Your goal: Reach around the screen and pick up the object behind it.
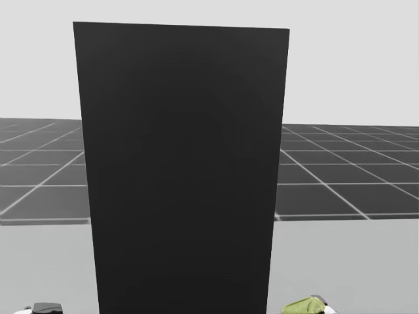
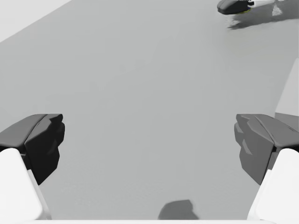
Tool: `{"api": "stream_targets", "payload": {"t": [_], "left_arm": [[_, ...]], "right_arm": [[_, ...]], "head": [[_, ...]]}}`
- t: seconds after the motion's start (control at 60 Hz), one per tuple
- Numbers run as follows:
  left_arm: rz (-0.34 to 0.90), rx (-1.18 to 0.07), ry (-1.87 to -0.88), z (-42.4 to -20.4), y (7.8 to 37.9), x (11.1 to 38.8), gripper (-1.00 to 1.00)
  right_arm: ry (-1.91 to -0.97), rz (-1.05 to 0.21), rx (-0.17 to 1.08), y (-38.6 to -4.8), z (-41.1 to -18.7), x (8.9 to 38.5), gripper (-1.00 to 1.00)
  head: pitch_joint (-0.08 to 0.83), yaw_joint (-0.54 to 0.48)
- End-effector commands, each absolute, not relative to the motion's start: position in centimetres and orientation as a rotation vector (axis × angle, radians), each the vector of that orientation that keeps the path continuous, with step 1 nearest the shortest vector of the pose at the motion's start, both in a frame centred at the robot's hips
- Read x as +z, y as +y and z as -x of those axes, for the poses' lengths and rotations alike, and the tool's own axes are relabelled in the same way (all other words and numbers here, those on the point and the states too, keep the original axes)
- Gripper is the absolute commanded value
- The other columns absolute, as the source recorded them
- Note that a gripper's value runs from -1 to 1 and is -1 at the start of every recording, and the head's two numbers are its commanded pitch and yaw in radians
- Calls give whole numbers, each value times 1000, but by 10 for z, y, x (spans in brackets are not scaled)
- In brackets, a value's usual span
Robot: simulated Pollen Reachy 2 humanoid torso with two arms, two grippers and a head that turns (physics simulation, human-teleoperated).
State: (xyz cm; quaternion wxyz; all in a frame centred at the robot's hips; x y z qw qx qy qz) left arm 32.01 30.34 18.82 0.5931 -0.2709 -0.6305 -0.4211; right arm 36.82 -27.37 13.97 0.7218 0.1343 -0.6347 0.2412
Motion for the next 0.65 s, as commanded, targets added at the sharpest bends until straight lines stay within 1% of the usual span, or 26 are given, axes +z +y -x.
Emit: {"api": "stream_targets", "payload": {"t": [0.017,0.05,0.183,0.283,0.317,0.383,0.417,0.517,0.533,0.65], "left_arm": [[624,-977,-1464,-321,303,188,-1000],[622,-975,-1465,-321,304,189,-1000],[621,-970,-1468,-321,305,189,-1000],[621,-970,-1466,-321,305,189,-1000],[621,-970,-1466,-322,305,189,-1000],[621,-969,-1465,-322,305,189,-1000],[620,-968,-1464,-322,305,189,-1000],[620,-968,-1464,-322,305,189,-1000],[620,-968,-1463,-322,305,189,-1000],[620,-966,-1464,-322,305,189,-1000]], "right_arm": [[-1541,-216,539,-296,-381,195,1000],[-1573,-193,525,-306,-380,210,1000],[-1688,-140,463,-330,-374,249,1000],[-1732,-90,435,-345,-367,269,1000],[-1747,-56,432,-350,-365,275,1000],[-1767,-35,416,-357,-362,285,1000],[-1789,11,411,-363,-360,296,1000],[-1837,47,389,-368,-356,319,1000],[-1858,56,381,-369,-354,329,1000],[-1922,90,370,-367,-348,359,1000]], "head": [[89,-77],[88,-76],[86,-73],[86,-74],[85,-75],[84,-75],[84,-75],[83,-76],[83,-77],[83,-75]]}}
